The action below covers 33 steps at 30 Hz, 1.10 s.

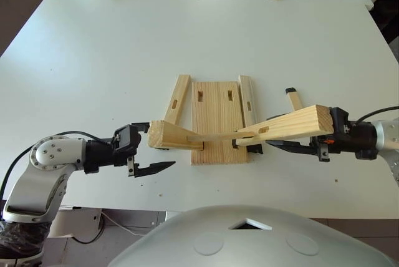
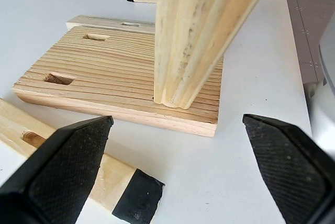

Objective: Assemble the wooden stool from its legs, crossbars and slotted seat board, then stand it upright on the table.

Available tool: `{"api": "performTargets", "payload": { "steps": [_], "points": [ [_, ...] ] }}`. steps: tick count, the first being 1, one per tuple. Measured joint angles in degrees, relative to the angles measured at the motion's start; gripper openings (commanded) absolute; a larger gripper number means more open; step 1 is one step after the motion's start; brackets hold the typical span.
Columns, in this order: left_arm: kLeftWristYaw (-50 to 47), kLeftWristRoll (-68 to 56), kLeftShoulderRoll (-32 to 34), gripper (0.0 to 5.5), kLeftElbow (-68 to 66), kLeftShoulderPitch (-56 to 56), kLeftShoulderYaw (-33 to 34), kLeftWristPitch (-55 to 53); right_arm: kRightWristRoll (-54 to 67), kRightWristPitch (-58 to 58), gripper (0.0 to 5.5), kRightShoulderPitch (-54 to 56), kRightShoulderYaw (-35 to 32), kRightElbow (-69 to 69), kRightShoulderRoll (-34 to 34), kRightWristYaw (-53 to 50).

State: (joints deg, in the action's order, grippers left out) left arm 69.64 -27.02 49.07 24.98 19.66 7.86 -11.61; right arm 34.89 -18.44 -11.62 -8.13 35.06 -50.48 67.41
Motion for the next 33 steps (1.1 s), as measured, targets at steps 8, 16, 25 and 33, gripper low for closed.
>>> {"api": "performTargets", "payload": {
  "steps": [8,16,25,33],
  "points": [
    [-2.93,1.23,-0.72,4.58,0.74,-0.93,-2.66,-0.01,0.28,0.83,2.02,0.15,0.66,-0.13,-2.18,2.14],
    [-4.77,1.22,-1.62,4.58,2.08,-0.82,-3.89,-0.29,0.17,0.99,2.02,3.12,3.06,-1.55,-3.45,3.39],
    [-6.36,1.09,-2.24,4.58,3.61,-1.11,-4.96,-1.56,-1.50,4.56,2.02,3.98,4.51,-1.78,-4.11,4.89],
    [-7.05,0.97,-2.56,4.58,3.81,-1.50,-5.43,-2.65,-3.44,8.69,2.02,5.86,6.94,-2.39,-4.72,5.72]
  ]
}}
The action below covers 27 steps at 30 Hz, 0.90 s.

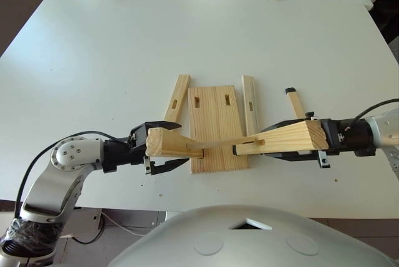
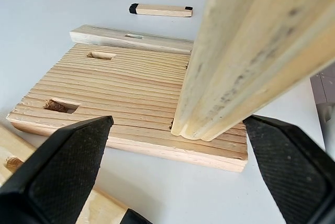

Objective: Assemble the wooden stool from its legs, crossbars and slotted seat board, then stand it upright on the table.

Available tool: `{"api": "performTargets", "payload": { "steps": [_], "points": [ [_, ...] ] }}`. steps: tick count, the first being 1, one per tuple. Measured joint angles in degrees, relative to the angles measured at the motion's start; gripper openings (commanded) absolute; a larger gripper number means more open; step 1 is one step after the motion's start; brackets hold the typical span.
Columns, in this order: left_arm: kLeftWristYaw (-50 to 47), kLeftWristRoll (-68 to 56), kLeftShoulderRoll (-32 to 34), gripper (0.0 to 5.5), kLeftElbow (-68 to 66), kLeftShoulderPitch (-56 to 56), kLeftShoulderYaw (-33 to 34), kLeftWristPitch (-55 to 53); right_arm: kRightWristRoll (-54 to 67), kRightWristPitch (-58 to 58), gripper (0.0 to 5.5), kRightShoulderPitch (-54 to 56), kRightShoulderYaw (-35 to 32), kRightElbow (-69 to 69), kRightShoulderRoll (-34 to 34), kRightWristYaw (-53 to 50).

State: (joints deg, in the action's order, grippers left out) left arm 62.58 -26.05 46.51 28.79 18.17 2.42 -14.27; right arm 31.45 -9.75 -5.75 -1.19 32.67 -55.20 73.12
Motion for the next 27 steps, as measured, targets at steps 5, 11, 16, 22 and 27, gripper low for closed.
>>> {"api": "performTargets", "payload": {
  "steps": [5,11,16,22,27],
  "points": [
    [-0.95,0.05,-0.99,4.58,0.20,-0.60,-0.36,-0.53,1.09,-3.91,2.02,2.80,1.05,0.02,-1.53,-0.50],
    [-2.55,0.20,-2.38,4.58,0.77,-0.69,-1.43,-0.65,3.24,-11.92,2.02,9.00,4.10,-1.15,-2.07,-1.21],
    [-3.41,0.22,-3.05,4.58,0.79,-0.75,-2.01,-0.38,3.83,-14.07,2.02,11.81,6.29,-4.53,-1.40,-0.86],
    [-3.65,0.20,-3.24,4.58,0.78,-1.26,-2.48,-0.37,3.60,-12.36,2.02,11.72,7.34,-4.53,-1.36,-0.77],
    [-3.59,0.02,-3.23,4.58,0.78,-1.57,-2.55,-0.83,1.73,-7.40,2.02,9.34,7.52,-3.64,-1.46,-0.82]
  ]
}}
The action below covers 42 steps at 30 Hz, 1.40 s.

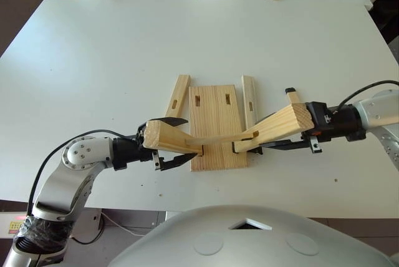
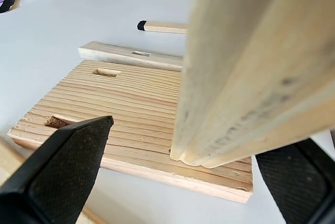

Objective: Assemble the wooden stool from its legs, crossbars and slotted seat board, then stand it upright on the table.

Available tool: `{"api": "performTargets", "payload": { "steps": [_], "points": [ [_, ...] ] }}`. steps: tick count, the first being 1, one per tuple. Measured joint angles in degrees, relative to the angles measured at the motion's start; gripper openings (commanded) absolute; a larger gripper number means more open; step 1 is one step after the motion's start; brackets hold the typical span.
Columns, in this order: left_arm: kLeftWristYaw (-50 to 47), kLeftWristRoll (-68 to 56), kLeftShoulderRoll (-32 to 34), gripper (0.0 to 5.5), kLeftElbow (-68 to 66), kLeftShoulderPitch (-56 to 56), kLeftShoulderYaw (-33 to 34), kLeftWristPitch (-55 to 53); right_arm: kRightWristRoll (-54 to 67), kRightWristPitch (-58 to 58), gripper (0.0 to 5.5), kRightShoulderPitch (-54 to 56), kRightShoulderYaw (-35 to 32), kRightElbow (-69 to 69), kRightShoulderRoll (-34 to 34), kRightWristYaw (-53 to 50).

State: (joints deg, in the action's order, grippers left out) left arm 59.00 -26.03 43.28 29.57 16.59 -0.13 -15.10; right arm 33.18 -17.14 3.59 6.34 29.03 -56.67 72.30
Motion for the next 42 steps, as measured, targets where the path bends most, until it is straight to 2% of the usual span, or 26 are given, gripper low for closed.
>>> {"api": "performTargets", "payload": {
  "steps": [6,17,35,42],
  "points": [
    [0.21,0.01,0.00,4.58,-0.10,-0.23,-0.07,-0.43,-0.89,2.06,2.02,0.01,0.94,0.19,0.11,-0.65],
    [0.01,0.12,-0.29,4.58,-1.74,-2.56,-0.68,-0.50,-0.35,-5.51,2.02,5.87,4.31,-0.57,1.41,-2.62],
    [-1.03,-0.05,-1.11,4.58,-1.70,-1.38,-0.59,-0.70,-2.73,-7.96,2.02,14.19,10.64,-1.96,1.75,-1.19],
    [-1.33,-0.40,-1.37,4.58,-4.03,-2.44,-0.25,-0.55,-3.49,-9.38,2.02,18.28,13.78,-5.72,4.02,-1.76]
  ]
}}
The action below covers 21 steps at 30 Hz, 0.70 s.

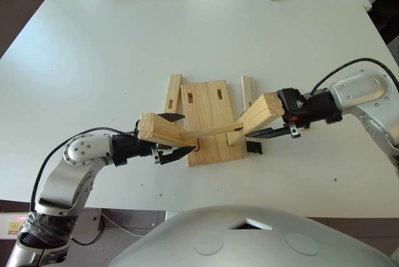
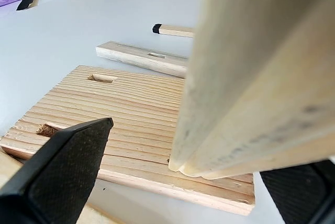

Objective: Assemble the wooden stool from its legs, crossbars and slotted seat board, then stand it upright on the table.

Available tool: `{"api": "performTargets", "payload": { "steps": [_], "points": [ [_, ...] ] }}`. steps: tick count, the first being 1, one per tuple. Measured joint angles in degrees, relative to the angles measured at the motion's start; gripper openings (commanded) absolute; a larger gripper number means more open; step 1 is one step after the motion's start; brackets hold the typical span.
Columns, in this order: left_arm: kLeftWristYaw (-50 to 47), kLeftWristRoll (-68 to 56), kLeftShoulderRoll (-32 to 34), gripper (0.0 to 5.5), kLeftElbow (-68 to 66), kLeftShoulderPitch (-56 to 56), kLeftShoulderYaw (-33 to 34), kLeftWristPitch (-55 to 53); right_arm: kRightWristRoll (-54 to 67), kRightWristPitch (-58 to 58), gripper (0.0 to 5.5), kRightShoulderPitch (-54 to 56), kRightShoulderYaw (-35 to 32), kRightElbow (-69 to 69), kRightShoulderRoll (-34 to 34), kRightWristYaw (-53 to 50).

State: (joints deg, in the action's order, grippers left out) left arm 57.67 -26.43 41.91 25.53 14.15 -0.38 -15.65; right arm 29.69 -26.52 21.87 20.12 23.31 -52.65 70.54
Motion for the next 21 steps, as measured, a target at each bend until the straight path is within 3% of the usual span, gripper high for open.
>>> {"api": "performTargets", "payload": {
  "steps": [17,19,21],
  "points": [
    [-0.39,2.49,-2.92,4.58,-10.11,-4.47,-2.43,3.05,-1.13,-0.69,2.02,-2.53,1.70,-3.24,5.25,-6.86],
    [-0.53,3.52,-3.49,4.58,-11.14,-4.49,-3.19,3.79,-1.68,-0.81,2.51,-2.76,1.96,-3.21,5.78,-8.22],
    [-0.33,4.73,-4.33,4.58,-11.09,-5.26,-5.48,5.33,-8.43,-4.83,2.87,-5.93,7.77,-5.58,6.42,-10.73]
  ]
}}
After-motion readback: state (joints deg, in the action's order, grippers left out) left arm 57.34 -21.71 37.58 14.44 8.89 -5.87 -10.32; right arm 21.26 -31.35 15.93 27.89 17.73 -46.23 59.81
